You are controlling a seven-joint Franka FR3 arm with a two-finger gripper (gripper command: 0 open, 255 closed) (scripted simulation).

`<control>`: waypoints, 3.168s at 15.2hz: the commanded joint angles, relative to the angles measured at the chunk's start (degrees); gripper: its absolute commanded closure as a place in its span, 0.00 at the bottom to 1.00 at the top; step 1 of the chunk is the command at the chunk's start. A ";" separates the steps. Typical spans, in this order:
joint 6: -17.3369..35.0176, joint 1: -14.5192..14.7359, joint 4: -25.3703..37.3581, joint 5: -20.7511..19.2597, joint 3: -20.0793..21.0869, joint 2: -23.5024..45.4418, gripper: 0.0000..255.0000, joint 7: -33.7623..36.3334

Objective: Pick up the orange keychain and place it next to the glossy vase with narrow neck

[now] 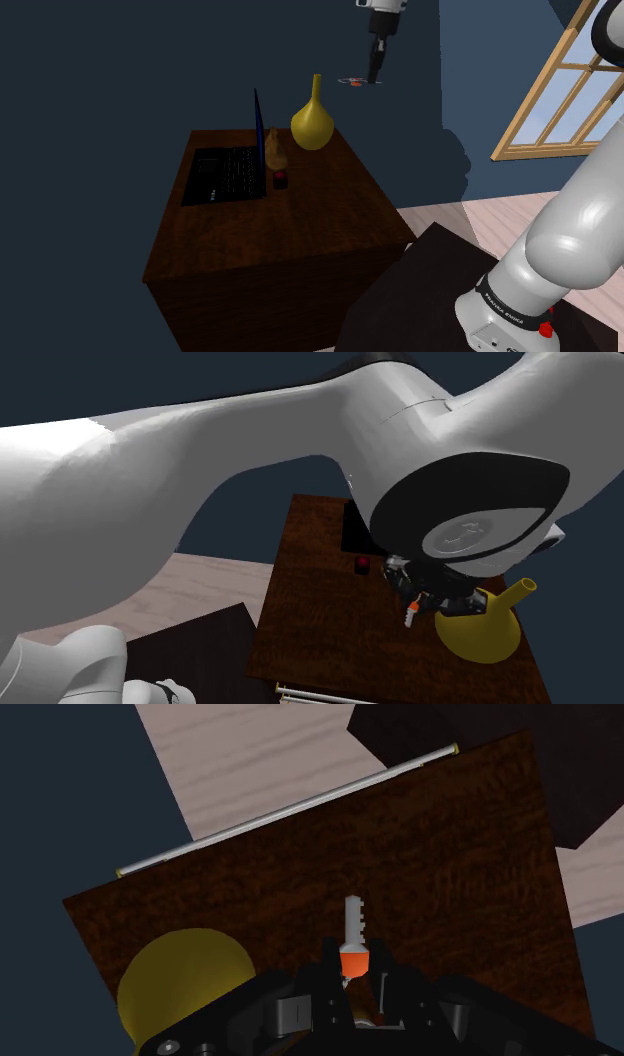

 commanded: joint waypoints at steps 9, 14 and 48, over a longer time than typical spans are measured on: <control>8.03 0.07 -9.33 -0.12 0.07 -1.33 1.00 0.08; 11.91 0.08 -13.37 -0.13 0.08 -1.48 1.00 0.07; 37.21 -0.03 -31.68 0.79 0.07 5.53 1.00 -0.72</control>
